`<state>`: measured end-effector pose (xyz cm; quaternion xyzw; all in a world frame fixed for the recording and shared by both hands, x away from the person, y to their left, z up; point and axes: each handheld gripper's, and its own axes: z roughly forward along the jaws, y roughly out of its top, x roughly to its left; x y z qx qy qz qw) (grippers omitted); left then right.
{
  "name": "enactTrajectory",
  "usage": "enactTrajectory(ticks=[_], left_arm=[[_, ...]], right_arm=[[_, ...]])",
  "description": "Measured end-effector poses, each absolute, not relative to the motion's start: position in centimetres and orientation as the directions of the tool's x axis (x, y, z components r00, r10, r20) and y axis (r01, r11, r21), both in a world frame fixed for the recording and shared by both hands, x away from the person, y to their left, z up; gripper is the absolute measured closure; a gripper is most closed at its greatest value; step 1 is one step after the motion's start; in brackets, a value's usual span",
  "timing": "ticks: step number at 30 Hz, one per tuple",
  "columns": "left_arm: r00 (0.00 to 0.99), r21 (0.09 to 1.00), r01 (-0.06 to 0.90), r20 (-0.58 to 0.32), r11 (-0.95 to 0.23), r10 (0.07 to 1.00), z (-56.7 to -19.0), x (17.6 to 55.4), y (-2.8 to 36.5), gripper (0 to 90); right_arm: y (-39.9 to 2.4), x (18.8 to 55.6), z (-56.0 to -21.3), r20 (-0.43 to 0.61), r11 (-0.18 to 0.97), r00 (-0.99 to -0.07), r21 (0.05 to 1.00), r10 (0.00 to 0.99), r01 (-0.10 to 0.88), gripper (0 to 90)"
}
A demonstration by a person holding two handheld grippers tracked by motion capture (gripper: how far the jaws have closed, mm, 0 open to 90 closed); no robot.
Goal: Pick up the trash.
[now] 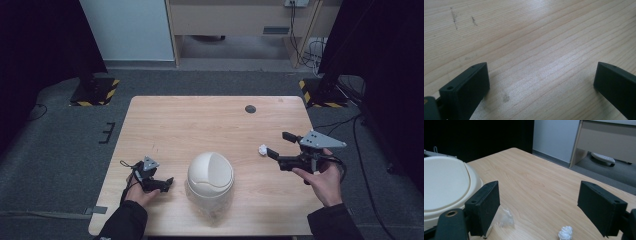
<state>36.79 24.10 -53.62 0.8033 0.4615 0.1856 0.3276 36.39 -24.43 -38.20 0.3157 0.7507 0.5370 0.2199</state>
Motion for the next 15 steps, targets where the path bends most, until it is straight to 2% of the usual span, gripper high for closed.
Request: enactTrajectory(ticks=[8, 15], left_arm=[[0.506, 0.697, 0.62, -0.003, -0.36, 0.863, -53.6, 36.8, 24.1, 0.0], [0.505, 0.697, 0.62, -0.004, -0.36, 0.863, -53.6, 36.8, 24.1, 0.0]], right_arm=[[-22.6, 36.9, -38.2, 0.03, 0.218, -0.741, 0.947, 0.671, 0.236, 17.8], [-20.3, 37.6, -37.7, -0.002, 0.265, -0.767, 0.939, 0.642, 0.219, 17.5]])
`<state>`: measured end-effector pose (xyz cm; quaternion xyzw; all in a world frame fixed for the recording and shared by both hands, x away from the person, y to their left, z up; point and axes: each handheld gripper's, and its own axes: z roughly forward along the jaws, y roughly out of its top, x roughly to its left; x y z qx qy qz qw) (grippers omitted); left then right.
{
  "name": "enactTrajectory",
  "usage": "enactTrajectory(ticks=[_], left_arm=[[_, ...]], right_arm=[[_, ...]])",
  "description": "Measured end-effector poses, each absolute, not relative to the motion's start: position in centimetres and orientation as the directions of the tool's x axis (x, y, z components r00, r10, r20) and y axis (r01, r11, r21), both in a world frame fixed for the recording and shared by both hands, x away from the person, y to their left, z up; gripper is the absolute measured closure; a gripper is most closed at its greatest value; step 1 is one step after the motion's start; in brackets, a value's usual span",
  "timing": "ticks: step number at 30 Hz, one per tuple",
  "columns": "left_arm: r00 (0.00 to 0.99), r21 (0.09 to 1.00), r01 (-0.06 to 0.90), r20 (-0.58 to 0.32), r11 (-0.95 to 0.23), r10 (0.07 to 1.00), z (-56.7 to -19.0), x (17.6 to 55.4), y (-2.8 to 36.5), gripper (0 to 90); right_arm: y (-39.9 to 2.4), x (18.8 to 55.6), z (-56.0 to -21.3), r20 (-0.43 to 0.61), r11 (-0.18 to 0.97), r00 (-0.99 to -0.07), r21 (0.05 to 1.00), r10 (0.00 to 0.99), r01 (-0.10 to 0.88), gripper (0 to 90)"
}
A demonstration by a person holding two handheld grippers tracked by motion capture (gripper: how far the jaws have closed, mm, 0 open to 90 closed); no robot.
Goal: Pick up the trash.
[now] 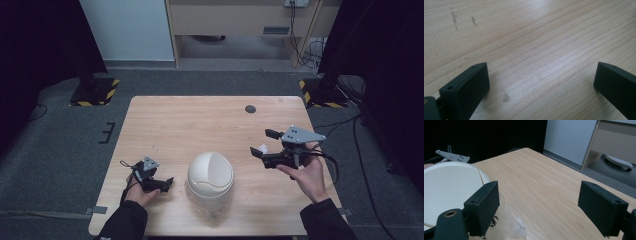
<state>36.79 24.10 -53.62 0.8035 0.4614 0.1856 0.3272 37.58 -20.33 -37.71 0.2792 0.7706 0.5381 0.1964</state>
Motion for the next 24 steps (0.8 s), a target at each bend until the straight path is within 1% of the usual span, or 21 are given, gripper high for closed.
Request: enactTrajectory(ticks=[14, 16, 24], left_arm=[[0.505, 0.697, 0.62, -0.004, -0.36, 0.863, -53.6, 36.8, 24.1, 0.0], [0.506, 0.697, 0.62, -0.003, -0.36, 0.863, -53.6, 36.8, 24.1, 0.0], [0.505, 0.697, 0.62, -0.004, -0.36, 0.863, -53.6, 36.8, 24.1, 0.0]], right_arm=[[-16.7, 38.2, -36.9, 0.01, 0.273, -0.816, 0.94, 0.577, 0.205, 18.0], [-16.2, 38.3, -37.1, 0.038, 0.255, -0.824, 0.942, 0.565, 0.219, 18.2], [-14.4, 38.3, -38.8, 0.039, 0.311, -0.844, 0.92, 0.534, 0.24, 18.5]])
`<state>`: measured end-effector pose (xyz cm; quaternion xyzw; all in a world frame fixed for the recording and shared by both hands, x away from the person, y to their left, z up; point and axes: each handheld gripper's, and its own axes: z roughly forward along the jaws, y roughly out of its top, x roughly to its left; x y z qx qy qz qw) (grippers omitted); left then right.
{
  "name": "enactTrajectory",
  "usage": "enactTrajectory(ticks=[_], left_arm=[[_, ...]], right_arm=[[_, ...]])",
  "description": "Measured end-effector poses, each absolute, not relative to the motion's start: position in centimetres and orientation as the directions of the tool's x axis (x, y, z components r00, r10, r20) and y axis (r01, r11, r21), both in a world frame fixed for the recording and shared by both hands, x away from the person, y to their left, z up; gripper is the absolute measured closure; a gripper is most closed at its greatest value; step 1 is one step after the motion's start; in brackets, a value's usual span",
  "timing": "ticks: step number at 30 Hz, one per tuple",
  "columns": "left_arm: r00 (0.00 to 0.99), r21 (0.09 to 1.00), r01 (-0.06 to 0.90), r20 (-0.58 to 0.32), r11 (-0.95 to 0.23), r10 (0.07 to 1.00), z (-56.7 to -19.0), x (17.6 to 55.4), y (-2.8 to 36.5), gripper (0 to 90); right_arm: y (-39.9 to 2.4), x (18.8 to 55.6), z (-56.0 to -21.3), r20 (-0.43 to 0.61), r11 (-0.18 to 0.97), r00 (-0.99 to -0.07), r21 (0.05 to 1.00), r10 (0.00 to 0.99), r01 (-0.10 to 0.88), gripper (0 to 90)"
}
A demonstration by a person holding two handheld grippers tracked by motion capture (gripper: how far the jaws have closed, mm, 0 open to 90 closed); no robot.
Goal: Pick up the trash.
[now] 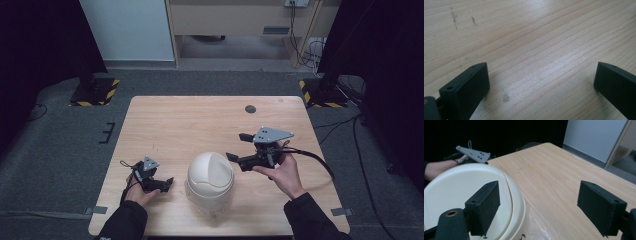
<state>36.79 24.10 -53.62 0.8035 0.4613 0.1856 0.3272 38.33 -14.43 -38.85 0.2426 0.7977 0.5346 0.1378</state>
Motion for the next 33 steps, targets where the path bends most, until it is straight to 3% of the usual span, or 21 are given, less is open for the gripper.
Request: enactTrajectory(ticks=[33], left_arm=[[0.506, 0.697, 0.619, -0.003, -0.361, 0.862, -53.6, 36.8, 24.1, 0.0]], right_arm=[[-12.6, 38.1, -41.5, 0.027, 0.449, -0.869, 0.848, 0.495, 0.282, 22.7]])
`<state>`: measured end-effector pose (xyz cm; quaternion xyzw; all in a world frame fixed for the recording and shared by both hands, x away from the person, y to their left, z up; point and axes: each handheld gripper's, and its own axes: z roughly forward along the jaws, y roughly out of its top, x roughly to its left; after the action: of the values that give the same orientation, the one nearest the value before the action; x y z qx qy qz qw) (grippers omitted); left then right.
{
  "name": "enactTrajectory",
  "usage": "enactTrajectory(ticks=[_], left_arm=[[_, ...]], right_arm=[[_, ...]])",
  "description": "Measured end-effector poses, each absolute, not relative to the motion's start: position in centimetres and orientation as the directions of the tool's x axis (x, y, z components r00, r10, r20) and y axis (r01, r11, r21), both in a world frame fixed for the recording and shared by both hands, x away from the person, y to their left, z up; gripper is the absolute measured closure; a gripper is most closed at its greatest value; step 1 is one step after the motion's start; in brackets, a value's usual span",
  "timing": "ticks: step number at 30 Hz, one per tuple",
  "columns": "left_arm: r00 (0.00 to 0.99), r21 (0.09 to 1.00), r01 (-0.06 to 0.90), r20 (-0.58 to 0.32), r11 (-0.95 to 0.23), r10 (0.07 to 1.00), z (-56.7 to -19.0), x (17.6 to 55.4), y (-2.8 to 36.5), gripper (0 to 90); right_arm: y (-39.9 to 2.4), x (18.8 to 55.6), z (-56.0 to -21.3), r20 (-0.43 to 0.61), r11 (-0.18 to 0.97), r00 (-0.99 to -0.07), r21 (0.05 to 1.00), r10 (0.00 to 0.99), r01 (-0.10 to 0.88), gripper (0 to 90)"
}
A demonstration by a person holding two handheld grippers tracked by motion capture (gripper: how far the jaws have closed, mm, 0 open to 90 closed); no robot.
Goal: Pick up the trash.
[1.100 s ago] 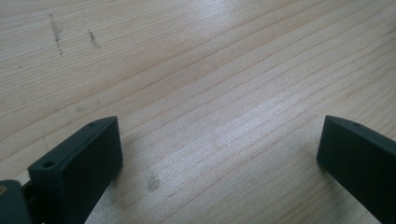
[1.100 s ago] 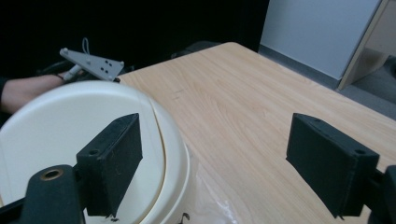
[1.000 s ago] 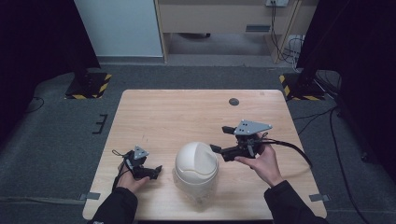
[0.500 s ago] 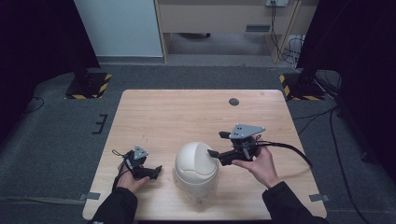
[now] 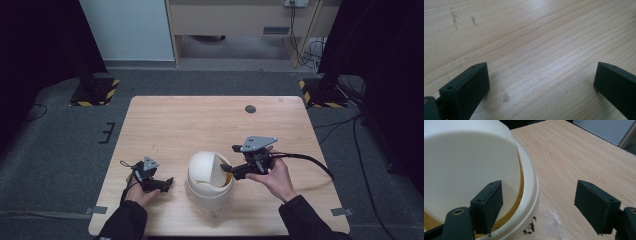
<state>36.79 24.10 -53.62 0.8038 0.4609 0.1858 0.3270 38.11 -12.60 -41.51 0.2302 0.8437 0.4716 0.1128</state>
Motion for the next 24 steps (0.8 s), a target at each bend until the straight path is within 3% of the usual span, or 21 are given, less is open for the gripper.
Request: enactTrajectory(ticks=[24], left_arm=[[0.506, 0.697, 0.619, -0.003, -0.361, 0.862, -53.6, 36.8, 24.1, 0.0]], right_arm=[[-11.6, 38.2, -42.6, 0.059, 0.461, -0.868, 0.829, 0.493, 0.318, 22.9]])
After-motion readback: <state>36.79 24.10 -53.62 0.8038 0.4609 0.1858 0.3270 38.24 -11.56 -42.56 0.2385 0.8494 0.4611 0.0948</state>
